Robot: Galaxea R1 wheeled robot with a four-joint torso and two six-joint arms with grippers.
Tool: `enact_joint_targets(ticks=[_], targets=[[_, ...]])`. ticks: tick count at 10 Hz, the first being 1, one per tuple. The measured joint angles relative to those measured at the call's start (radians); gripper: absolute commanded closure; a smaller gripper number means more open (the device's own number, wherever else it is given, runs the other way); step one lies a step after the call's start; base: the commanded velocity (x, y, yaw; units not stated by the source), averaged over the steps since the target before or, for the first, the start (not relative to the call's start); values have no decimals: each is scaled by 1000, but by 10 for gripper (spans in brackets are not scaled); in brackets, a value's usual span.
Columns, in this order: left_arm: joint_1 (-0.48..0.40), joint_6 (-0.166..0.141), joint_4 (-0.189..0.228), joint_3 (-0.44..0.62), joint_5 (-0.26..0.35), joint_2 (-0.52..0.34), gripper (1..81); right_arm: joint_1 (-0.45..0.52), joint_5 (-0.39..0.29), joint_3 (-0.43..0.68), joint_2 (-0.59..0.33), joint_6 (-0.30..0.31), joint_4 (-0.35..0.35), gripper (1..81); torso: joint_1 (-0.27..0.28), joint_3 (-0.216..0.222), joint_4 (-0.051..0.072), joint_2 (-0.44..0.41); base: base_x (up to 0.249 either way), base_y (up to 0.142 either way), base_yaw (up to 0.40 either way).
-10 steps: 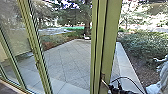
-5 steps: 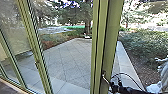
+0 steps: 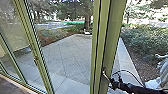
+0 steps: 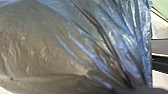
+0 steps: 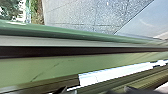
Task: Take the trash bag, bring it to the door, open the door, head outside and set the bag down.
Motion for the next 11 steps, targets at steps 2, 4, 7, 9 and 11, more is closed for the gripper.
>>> enact_joint_targets(ticks=[2,4,7,9,11], targets=[[0,0,0,0,-1,0,811,22,-52,-9,0,1,1,10,0,0,0,0,0,0,0],[1,0,0,0,0,0,811,43,-97,-14,-1,2,11,10,1,-1,0,1,0,0,0],[0,0,0,0,9,0,811,76,-171,-18,-12,1,20,10,2,-2,0,3,0,0,0],[1,0,0,0,11,0,811,88,-211,-16,-12,-11,20,10,2,-3,0,3,0,0,0],[-3,0,1,0,11,1,811,106,-221,-6,-18,-24,23,10,1,-25,0,3,0,0,0]])
